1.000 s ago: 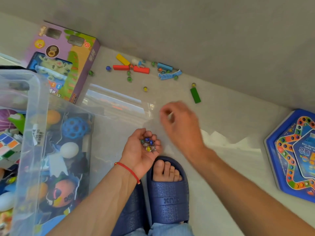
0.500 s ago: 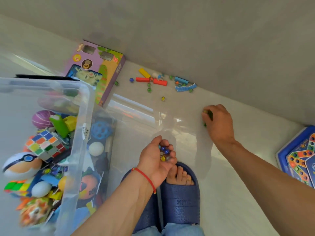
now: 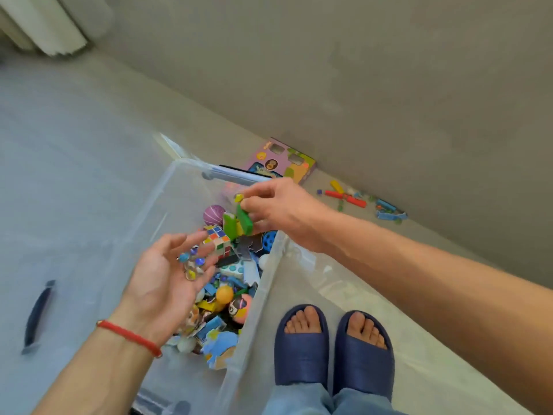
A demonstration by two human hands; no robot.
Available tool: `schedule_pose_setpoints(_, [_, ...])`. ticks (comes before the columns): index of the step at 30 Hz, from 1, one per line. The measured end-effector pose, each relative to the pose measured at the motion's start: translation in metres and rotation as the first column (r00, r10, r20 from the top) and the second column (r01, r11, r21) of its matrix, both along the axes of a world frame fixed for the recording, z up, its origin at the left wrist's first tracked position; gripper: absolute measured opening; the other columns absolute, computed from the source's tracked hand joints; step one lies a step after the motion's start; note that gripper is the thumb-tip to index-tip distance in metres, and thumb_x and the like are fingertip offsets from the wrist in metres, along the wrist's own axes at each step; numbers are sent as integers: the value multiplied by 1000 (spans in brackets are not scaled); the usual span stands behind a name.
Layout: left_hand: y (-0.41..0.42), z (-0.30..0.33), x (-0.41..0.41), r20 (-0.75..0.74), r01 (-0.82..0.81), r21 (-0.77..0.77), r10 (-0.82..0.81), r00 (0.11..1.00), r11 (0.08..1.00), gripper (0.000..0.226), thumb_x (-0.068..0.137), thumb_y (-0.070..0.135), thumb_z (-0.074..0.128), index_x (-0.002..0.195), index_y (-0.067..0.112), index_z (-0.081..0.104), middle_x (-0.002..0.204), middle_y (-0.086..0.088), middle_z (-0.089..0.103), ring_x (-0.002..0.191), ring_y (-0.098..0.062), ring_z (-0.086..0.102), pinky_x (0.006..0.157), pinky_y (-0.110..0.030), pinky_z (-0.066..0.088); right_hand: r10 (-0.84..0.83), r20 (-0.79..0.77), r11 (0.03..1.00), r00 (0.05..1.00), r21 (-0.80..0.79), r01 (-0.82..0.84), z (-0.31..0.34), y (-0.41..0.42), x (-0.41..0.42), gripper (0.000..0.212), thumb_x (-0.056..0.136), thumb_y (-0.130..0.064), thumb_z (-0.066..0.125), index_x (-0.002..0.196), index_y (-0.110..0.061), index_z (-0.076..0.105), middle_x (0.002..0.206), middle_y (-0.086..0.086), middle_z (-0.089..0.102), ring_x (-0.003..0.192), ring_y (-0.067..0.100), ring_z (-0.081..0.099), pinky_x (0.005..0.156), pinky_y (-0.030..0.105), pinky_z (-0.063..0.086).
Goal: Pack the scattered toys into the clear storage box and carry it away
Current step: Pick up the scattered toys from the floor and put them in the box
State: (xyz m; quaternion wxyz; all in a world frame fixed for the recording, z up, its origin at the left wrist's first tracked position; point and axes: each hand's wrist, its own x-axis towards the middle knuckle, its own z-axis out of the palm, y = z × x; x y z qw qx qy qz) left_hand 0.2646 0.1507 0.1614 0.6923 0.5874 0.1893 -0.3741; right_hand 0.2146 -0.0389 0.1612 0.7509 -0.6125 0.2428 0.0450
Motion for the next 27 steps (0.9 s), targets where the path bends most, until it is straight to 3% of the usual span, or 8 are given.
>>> schedule_pose_setpoints(3, [11, 7, 4, 67, 45, 168, -57, 996, 985, 24, 94, 25, 47, 102, 10, 64, 77, -11, 68, 79, -26, 60, 82, -35, 43, 190, -147, 890, 971, -393, -233, -1, 11, 7, 22, 96, -15, 56, 108, -5, 72, 85, 6, 73, 76, 19, 72, 74, 33, 62])
schedule_pose_setpoints(7, [-5, 0, 0, 334, 20, 416, -173, 927, 909, 26, 94, 16, 54, 117, 20, 65, 108, -3, 66, 99, -13, 60, 86, -30, 42, -33, -60, 805, 998, -593, -9, -23, -23, -5, 21, 93, -17, 57, 98, -21, 77, 81, -12, 69, 77, 11, 66, 83, 38, 57])
schedule_pose_setpoints(11, [-56, 0, -21, 616, 77, 485, -402, 677, 871, 28, 90, 10, 57, 108, 28, 68, 107, 13, 69, 102, 1, 63, 86, -19, 50, -368, -78, 645, 927, -740, 193, -75, -109, -41, 17, 90, -18, 58, 89, -23, 74, 72, -10, 67, 68, 15, 64, 70, 32, 51])
schedule_pose_setpoints(14, [-121, -14, -27, 700, 196, 483, -511, 499, 853, 24, 88, 8, 58, 101, 26, 68, 100, 13, 70, 93, 2, 64, 80, -12, 50, -455, -257, 563, 853, -825, 52, -127, -153, -62, 19, 89, -22, 59, 97, -17, 76, 92, 9, 75, 92, 34, 68, 82, 40, 55])
schedule_pose_setpoints(19, [-235, -74, -13, 444, 352, 481, -569, 692, 803, 16, 85, 7, 60, 93, 19, 68, 84, 4, 65, 82, -21, 64, 76, -27, 53, -309, -369, 485, 876, -854, -189, -198, -161, -56, 33, 89, -17, 59, 121, -20, 65, 120, 10, 67, 112, 33, 61, 89, 39, 49])
schedule_pose_setpoints(22, [-289, -111, 33, 299, 439, 732, -825, 479, 520, 18, 84, 6, 60, 97, 12, 70, 95, -10, 69, 86, -31, 66, 79, -31, 57, -253, -324, 295, 911, -923, -247, -224, -164, -37, 36, 92, -11, 54, 127, -16, 61, 121, 11, 61, 113, 33, 56, 87, 42, 48])
schedule_pose_setpoints(24, [-316, -131, 64, 80, 454, 875, -974, 211, 170, 19, 83, 9, 61, 100, 3, 67, 96, -17, 70, 83, -31, 68, 75, -35, 58, -223, -276, 199, 935, -952, -234, -233, -170, -20, 31, 93, -11, 55, 122, -10, 62, 115, 13, 59, 110, 35, 54, 82, 43, 45])
schedule_pose_setpoints(27, [-333, -153, 86, -206, 162, 961, -971, -118, -223, 15, 80, 12, 69, 87, 5, 59, 91, -15, 64, 75, -29, 58, 66, -34, 45, -171, -233, 176, 957, -963, -203, -243, -185, 8, 23, 90, -13, 61, 112, -9, 68, 107, 15, 59, 105, 37, 54, 78, 43, 45])
